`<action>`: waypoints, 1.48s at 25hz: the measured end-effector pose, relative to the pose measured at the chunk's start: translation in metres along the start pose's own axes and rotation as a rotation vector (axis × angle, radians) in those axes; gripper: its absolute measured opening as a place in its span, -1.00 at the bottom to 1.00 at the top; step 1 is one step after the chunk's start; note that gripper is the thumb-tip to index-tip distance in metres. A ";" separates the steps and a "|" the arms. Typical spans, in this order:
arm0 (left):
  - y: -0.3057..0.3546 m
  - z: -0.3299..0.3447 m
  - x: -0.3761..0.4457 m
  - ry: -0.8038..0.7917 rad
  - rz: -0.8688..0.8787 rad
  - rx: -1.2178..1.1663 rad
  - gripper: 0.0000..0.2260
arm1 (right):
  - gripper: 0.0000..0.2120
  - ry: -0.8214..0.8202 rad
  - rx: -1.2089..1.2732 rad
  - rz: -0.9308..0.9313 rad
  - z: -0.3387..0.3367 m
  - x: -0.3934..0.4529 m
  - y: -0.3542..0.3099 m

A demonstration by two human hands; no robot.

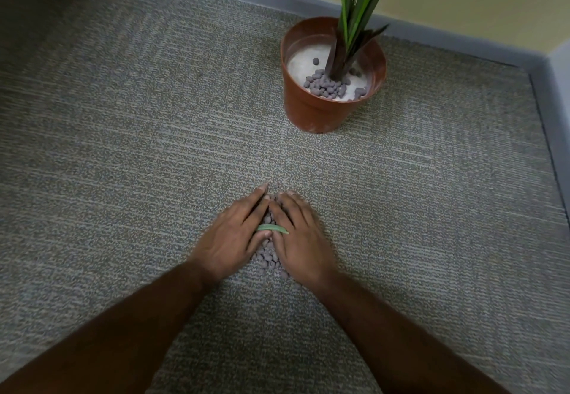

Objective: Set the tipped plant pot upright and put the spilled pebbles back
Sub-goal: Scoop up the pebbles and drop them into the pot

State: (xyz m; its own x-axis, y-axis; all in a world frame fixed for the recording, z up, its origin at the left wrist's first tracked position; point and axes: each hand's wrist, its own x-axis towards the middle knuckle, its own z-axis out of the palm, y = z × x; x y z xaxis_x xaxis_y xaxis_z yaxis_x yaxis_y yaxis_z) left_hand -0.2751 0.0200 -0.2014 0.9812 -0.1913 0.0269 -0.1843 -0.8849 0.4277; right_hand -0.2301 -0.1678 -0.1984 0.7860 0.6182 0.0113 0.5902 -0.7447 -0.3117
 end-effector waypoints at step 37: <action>0.010 -0.007 0.010 0.129 0.025 0.015 -0.74 | -0.71 0.091 0.032 0.046 0.001 0.015 -0.006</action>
State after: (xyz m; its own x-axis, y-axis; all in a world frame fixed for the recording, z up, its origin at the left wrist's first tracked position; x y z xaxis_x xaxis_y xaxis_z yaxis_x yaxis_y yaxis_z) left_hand -0.2663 0.0120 -0.1901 0.9753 -0.1586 0.1536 -0.2091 -0.8868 0.4122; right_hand -0.2216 -0.1538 -0.1973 0.8263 0.5572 0.0823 0.5483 -0.7623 -0.3439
